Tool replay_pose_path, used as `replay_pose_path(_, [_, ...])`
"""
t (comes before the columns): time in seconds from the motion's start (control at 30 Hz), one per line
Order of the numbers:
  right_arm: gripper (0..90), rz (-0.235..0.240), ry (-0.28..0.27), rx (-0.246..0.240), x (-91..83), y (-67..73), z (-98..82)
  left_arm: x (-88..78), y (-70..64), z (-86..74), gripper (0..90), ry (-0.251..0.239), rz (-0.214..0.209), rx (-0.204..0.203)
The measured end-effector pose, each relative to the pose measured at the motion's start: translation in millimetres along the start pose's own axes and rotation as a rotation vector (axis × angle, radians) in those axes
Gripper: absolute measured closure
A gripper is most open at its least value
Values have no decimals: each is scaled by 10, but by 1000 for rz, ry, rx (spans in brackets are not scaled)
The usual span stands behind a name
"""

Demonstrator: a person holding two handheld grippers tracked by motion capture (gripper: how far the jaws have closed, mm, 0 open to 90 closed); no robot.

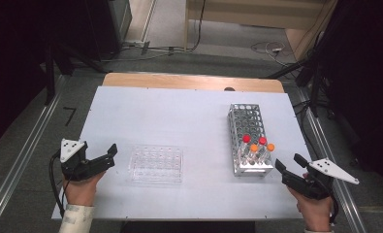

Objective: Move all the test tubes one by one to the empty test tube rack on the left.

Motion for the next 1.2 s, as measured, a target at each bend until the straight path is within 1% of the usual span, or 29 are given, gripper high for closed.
replay_pose_path(0.1, [247, -3, -4, 1, -7, 0, 1, 1, 4, 5, 35, -4, 2, 1])
replay_pose_path(0.27, [243, 2, -1, 3, -6, 18, -3, 24, 7, -11, 35, 7, -2, -5])
replay_pose_path(0.37, [252, 10, 1, -3, 2, 41, -4, 11, 9, -9, 35, 8, -4, -3])
replay_pose_path(0.43, [261, 24, 2, -11, 11, 71, -2, 10, 14, -7, 35, 6, -4, -7])
replay_pose_path(0.53, [291, 43, 8, -23, 27, 129, -23, 15, 17, -15, 39, 12, -2, -5])
replay_pose_path(0.57, [291, 43, 8, -23, 27, 129, -23, 17, 12, -15, 39, 11, -2, -6])
replay_pose_path(0.8, [366, 83, -8, -48, 39, 252, -40, 14, -35, -12, 42, 8, -4, 8])
replay_pose_path(0.87, [373, 96, -4, -59, 71, 292, -64, 20, -34, -19, 42, 12, -2, 9])
replay_pose_path(0.93, [386, 119, 1, -63, 114, 333, -92, 20, -33, -20, 42, 13, -3, 8])
replay_pose_path(1.0, [421, 135, -1, -67, 157, 381, -108, 19, -30, -22, 47, 13, -4, 8])
replay_pose_path(1.03, [421, 135, -1, -67, 157, 381, -108, 20, -29, -24, 47, 15, -4, 7])
replay_pose_path(1.07, [456, 129, -5, -81, 172, 411, -106, 23, -28, -25, 47, 16, -4, 4])
replay_pose_path(1.13, [472, 130, -5, -86, 177, 424, -106, 25, -30, -25, 47, 16, -5, 5])
replay_pose_path(1.2, [506, 122, -4, -105, 199, 450, -109, 23, -37, -24, 47, 17, -7, 6])
Point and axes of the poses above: each handheld gripper's, and its own axes: x roughly forward along the jaws, z roughly out of its top, y roughly to its left, the point moved 10 cm from there along x, roughly forward along the jaws, and after that the axes turned 6 degrees about y, right-handed, at the moved point
